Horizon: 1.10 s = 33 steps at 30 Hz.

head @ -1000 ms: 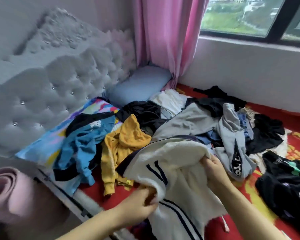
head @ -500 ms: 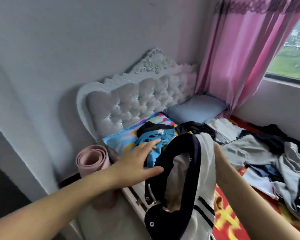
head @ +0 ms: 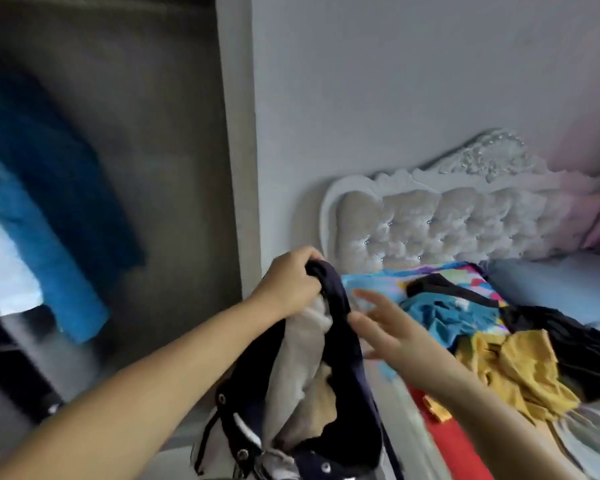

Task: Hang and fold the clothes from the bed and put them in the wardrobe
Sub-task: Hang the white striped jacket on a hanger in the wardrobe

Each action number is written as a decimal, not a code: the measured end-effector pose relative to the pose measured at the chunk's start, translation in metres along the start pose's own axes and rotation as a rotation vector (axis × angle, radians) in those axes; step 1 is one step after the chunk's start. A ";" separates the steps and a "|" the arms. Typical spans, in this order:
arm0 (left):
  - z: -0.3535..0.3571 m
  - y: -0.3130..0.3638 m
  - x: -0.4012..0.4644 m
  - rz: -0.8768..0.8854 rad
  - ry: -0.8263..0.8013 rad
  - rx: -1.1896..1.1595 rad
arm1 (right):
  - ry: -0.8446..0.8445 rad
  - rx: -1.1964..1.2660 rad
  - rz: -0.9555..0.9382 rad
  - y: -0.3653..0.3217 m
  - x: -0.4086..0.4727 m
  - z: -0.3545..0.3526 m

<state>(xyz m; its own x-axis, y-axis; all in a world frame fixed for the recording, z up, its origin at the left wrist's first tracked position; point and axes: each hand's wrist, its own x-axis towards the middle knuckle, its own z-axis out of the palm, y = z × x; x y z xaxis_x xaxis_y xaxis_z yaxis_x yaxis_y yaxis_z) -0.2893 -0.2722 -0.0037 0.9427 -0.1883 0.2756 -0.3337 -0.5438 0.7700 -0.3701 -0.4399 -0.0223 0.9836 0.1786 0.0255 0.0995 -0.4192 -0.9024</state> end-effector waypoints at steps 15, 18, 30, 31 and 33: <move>-0.300 -0.206 -0.103 -0.453 0.293 0.760 | -0.023 -0.009 -0.242 -0.143 0.146 0.197; -0.337 -0.235 -0.092 -0.569 0.306 0.267 | -0.101 -0.013 -0.208 -0.172 0.177 0.228; -0.364 -0.293 0.012 -0.541 0.067 -0.013 | 0.182 0.175 -0.088 -0.198 0.299 0.231; -0.366 -0.301 0.026 -0.566 0.086 -0.029 | 0.187 0.131 -0.095 -0.201 0.313 0.233; -0.369 -0.308 0.054 -0.616 0.161 -0.200 | 0.113 -0.063 -0.095 -0.207 0.343 0.234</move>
<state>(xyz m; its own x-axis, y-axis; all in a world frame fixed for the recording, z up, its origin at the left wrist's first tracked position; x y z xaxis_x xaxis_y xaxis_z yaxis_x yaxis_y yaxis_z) -0.1375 0.1875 -0.0137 0.9539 0.2413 -0.1784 0.2565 -0.3475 0.9019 -0.0889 -0.0833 0.0727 0.9796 0.1201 0.1610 0.1987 -0.4608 -0.8650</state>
